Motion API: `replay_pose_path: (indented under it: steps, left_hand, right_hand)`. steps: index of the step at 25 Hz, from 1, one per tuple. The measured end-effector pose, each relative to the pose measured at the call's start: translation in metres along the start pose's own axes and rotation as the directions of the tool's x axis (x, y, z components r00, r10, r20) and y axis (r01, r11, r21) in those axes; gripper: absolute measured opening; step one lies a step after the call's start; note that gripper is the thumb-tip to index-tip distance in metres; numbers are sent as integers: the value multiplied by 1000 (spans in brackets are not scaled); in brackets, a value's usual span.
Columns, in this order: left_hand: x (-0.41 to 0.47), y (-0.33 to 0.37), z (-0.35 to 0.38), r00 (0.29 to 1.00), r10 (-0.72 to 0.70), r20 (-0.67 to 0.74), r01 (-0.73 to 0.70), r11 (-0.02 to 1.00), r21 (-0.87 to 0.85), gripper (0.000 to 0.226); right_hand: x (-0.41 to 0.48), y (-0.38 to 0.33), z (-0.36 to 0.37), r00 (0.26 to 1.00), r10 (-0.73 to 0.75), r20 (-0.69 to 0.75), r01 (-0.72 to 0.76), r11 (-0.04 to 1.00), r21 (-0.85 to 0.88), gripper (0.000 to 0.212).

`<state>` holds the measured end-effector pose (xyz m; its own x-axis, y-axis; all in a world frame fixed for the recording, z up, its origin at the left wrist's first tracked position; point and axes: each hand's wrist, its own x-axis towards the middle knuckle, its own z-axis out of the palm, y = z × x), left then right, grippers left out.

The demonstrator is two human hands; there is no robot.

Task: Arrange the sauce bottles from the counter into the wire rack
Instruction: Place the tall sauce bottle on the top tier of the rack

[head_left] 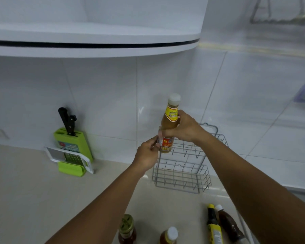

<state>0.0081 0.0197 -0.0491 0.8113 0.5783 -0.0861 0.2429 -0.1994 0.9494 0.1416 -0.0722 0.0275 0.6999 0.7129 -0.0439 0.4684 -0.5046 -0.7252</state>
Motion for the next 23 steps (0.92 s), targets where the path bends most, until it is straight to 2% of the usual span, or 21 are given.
replay_pose_path:
  steps: [2, 8, 13, 15, 16, 18, 19, 20, 23]
  left_hand:
    - [0, 2, 0, 1000, -3, -12, 3, 1000, -12, 40]
    - [-2, 3, 2, 1000, -10, -21, 10, 1000, 11, 40]
    - [-7, 5, 5, 999, -41, -10, 42, 998, 36, 40]
    - [-8, 6, 3, 993, -120, 9, 119, 989, 82, 40]
    - [-9, 8, 0, 979, -203, 29, 198, 973, 121, 41]
    - [-17, 21, -8, 923, -366, 122, 329, 912, 246, 43]
    - [-24, 32, -11, 905, -383, 183, 307, 888, 343, 41]
    - [-32, 45, -11, 904, -354, 240, 225, 871, 437, 39]
    - [-57, 86, 7, 917, -133, 377, -105, 829, 549, 46]
  right_hand:
    - [-2, 10, -5, 996, -29, 88, 23, 997, 69, 72]
    - [-11, 12, 7, 987, -114, -112, 115, 993, 6, 72]
    - [-17, 21, 17, 986, -116, -116, 125, 989, 73, 73]
    - [-21, 30, 21, 992, -103, -73, 108, 991, 72, 80]
    - [-24, 34, 23, 995, -90, -38, 93, 993, 74, 84]
    - [-34, 43, 22, 995, -91, -38, 92, 995, 45, 89]
    - [-41, 49, 19, 989, -109, -95, 112, 994, 21, 85]
    - [-50, 57, 14, 975, -137, -176, 140, 990, 4, 75]
    - [-90, 93, -1, 874, -221, -433, 254, 967, 18, 33]
